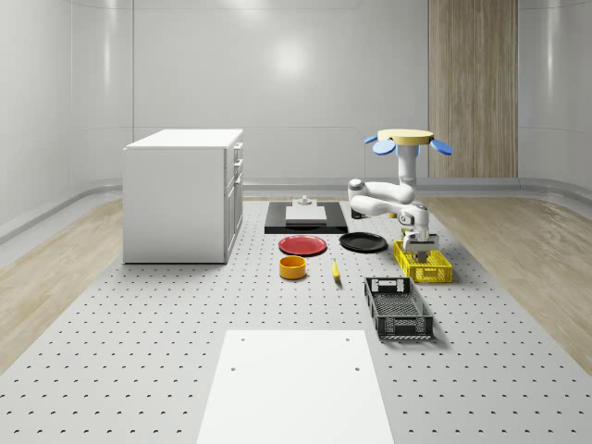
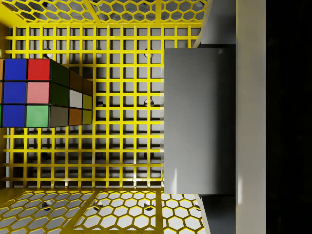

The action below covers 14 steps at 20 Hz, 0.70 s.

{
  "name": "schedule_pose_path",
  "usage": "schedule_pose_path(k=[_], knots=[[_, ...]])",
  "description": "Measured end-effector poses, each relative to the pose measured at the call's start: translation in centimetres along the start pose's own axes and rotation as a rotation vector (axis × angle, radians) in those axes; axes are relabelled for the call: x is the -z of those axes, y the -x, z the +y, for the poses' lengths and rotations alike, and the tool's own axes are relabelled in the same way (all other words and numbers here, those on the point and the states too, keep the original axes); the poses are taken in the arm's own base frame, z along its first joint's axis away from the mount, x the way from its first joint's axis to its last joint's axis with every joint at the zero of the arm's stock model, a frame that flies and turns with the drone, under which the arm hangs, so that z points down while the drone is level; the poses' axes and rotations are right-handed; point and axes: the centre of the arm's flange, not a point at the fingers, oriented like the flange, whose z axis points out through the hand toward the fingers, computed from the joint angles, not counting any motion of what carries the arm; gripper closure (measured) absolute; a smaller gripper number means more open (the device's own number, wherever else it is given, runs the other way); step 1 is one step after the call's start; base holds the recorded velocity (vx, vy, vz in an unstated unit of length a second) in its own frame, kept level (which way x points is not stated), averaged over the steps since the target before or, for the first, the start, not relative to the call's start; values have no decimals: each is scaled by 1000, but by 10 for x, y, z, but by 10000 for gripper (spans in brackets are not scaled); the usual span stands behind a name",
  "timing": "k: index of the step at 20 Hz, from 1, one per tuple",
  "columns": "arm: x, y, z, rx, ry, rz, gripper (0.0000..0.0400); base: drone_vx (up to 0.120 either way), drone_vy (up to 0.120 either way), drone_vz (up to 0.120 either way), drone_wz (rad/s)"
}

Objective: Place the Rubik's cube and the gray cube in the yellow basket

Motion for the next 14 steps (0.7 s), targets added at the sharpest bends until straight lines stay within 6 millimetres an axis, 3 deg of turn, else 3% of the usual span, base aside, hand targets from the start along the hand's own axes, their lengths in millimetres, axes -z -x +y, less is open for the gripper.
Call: schedule_pose_path(k=[14], knots=[[-21, 0, 0, 0, 0, 0, 150, 0, 0, 0, 0]])
